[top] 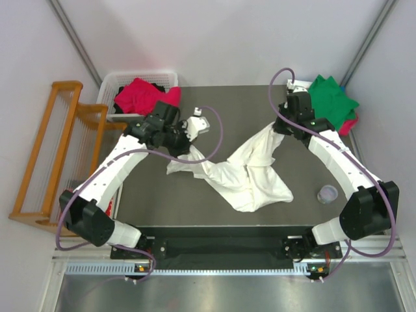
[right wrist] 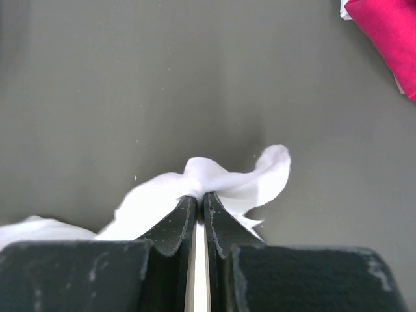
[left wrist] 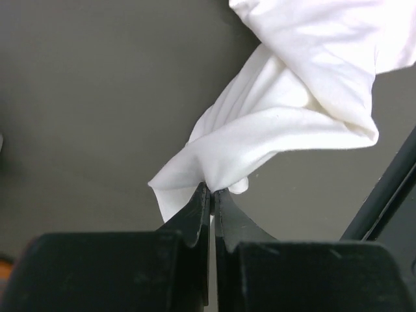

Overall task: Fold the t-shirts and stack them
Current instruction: Flatten the tshirt out

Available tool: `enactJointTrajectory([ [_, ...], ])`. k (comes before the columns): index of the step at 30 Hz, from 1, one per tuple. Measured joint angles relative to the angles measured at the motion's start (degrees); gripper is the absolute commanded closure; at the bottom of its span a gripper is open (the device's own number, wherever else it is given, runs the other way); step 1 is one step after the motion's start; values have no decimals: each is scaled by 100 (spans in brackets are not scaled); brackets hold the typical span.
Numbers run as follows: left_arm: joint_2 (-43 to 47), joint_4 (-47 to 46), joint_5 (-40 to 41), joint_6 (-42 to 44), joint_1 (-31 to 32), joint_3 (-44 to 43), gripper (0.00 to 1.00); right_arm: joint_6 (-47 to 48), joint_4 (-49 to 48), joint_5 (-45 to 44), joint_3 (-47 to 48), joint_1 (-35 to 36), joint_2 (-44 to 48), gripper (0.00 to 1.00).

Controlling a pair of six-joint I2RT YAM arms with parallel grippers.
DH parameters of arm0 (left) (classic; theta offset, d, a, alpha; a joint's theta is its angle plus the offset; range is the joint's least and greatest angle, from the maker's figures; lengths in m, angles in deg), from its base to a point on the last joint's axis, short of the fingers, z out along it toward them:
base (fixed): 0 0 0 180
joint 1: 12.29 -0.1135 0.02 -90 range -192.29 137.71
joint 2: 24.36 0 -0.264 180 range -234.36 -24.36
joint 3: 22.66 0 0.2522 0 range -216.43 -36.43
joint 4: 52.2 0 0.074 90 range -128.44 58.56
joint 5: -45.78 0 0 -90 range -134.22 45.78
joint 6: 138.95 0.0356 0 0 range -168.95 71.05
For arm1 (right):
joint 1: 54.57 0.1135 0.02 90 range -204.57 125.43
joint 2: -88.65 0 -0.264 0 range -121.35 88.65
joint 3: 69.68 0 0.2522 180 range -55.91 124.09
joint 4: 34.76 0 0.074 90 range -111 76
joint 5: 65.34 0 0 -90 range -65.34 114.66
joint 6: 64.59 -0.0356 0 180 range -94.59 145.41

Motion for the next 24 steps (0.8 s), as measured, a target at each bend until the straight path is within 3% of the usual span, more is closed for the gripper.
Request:
enactJointTrajectory([
  [6, 201, 293, 4, 57, -957, 46, 100, 4, 155, 13, 0, 0, 317, 100],
  [10, 518, 754, 57, 81, -1078, -232, 100, 55, 382, 98, 0, 0, 1056, 100],
  [20, 1508, 2065, -570, 232, -1054, -3305, 100, 363, 1364, 323, 496, 52, 3807, 100],
  [24, 2173, 2181, -1060, 291, -1054, -3528, 96, 365, 1834, 319, 684, 79, 4562, 100],
])
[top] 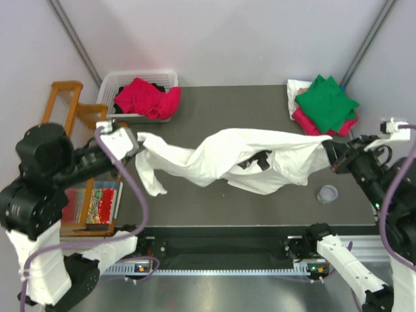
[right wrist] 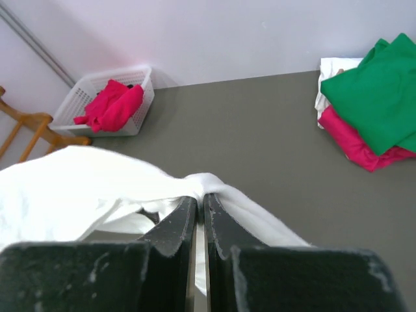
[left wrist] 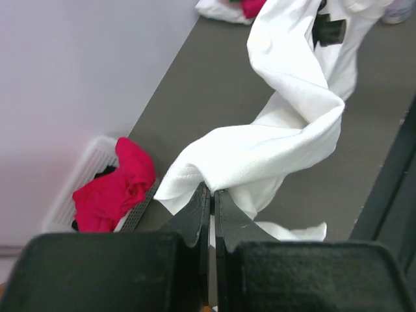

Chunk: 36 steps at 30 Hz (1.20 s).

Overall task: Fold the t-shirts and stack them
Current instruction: Flatten the tshirt out

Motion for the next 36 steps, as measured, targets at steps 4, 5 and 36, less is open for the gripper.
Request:
enactJointTrajectory([
  [4, 553, 273, -507, 138, 9, 332, 91, -2, 461, -20, 380, 7, 308, 100],
  [5, 588, 337, -667, 153, 11, 407, 90, -4, 564, -35, 560, 9, 319, 100],
  [36, -3132, -2164, -48, -83, -46, 4935, 100, -372, -2326, -398, -1283, -85, -4367, 100],
])
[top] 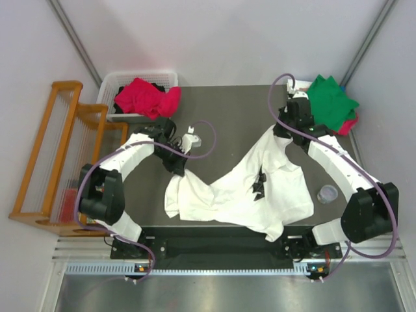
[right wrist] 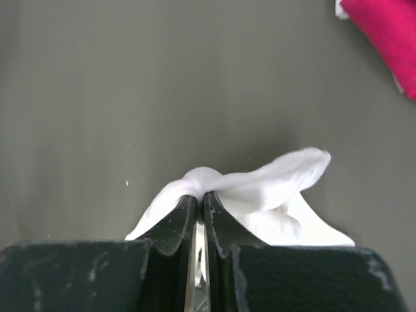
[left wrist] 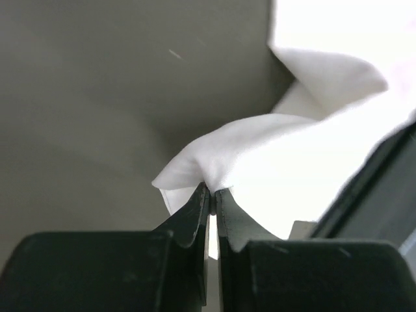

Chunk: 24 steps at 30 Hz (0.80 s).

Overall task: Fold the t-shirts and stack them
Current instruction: Flatten the tshirt out

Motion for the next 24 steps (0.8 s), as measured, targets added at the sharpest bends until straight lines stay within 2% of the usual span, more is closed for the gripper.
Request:
enactJointTrajectory([
  [6, -433, -1014, 533, -575, -195, -686, 100, 33, -372, -98, 297, -116, -317, 100],
  [10, -761, -1488, 844, -852, -330, -802, 100, 63, -588, -142, 431, -273, -734, 100],
  [11, -837, -1515, 887, -887, -345, -802, 95, 63, -627, -140, 463, -310, -866, 100],
  [12, -918, -1526, 933, -916, -350, -802, 71, 63, -678, -129, 494, -345, -994, 100],
  [13, -1001, -1537, 977, -955, -348, -802, 41, 61, -719, -118, 531, -380, -1139, 100],
  [14, -1067, -1537, 1010, -997, -348, -800, 25, 61, -769, -109, 551, -415, -1270, 100],
  [15, -1115, -1534, 1034, -977, -345, -800, 4, 59, -787, -98, 581, -442, -1392, 100],
  [16, -1158, -1528, 1071, -1038, -345, -800, 1, 57, -798, -96, 619, -457, -1510, 100],
  [20, -1139, -1412, 1043, -1062, -328, -800, 1, 52, -804, -44, 761, -485, -1790, 100],
  [24, -667, -968, 1003, -955, -70, -723, 1, 52, -820, 42, 905, -485, -1878, 100],
])
